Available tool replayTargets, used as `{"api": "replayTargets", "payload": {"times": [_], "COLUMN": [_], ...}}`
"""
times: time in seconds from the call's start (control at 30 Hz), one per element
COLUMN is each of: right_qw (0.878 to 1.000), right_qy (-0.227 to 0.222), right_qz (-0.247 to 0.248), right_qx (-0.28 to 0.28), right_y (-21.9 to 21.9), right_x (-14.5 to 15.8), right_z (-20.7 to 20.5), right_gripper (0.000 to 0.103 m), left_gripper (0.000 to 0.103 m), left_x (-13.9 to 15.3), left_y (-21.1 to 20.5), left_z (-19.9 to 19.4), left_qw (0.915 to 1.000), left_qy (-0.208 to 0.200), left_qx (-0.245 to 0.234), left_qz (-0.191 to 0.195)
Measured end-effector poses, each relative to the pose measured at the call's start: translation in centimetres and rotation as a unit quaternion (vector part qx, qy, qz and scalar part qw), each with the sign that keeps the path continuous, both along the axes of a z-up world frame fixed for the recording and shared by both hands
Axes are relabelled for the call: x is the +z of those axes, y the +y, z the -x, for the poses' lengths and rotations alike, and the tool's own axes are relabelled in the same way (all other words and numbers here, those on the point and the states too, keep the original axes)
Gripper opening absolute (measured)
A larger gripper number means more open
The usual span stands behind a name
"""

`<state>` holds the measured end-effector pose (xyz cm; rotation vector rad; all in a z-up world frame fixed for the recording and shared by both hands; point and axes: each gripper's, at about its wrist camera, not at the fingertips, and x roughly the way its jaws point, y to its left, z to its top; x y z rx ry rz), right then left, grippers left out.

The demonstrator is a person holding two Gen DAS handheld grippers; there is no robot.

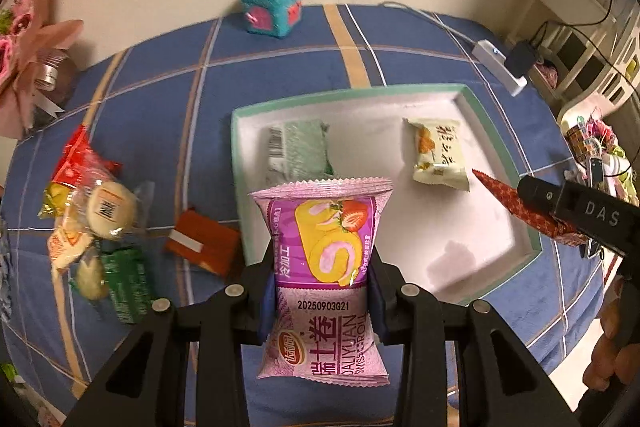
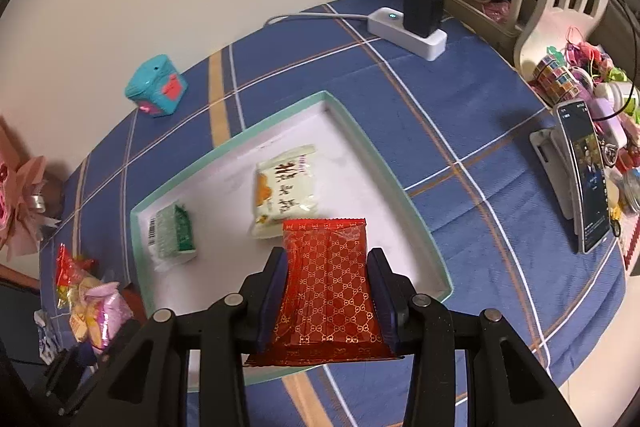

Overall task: Organize snacks
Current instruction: 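Carry both packs onto the white tray and open both tools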

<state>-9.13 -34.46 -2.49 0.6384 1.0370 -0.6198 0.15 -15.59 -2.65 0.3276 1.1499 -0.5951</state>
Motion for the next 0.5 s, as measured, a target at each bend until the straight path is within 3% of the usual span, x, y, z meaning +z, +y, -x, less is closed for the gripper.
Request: {"api": "replayTargets", "payload": {"times": [0.5], "right_qw": [1.000], "right_qy": [-0.018], "right_qz": [-0.010], "right_qx": [-0.021], "right_y": [-1.9], "right_x": [-2.8], "right_z": [-0.9], "right_gripper": [0.044], "left_gripper": [0.039], "left_x": [-4.4], "left_y": [-1.5], "left_z": [-1.4], "left_qw": [0.9992], "left_qy": [0.037], "left_qx": [0.015], "left_qz": [0.004]}}
